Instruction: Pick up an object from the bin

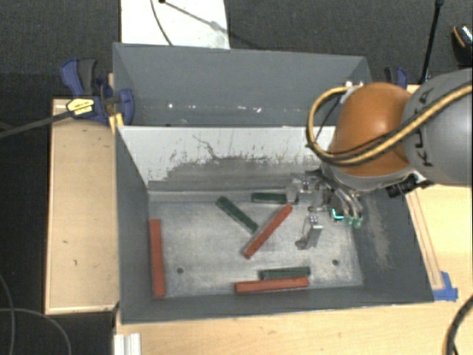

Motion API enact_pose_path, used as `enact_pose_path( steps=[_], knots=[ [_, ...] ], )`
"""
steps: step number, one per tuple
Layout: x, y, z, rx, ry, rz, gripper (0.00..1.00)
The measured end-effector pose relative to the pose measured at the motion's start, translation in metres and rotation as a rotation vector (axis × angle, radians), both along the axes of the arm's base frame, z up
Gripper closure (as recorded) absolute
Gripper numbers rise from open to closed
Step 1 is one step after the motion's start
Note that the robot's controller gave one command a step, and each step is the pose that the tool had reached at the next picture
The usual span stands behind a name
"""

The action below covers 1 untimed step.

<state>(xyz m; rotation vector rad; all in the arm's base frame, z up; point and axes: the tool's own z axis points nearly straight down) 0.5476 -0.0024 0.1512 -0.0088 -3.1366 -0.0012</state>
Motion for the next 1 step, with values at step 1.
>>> enact_pose_path(
  steps=[1],
  knots=[
    [-0.0050,0.0509,-0.0812,0.002,-0.006,0.219,0.00]
  ],
)
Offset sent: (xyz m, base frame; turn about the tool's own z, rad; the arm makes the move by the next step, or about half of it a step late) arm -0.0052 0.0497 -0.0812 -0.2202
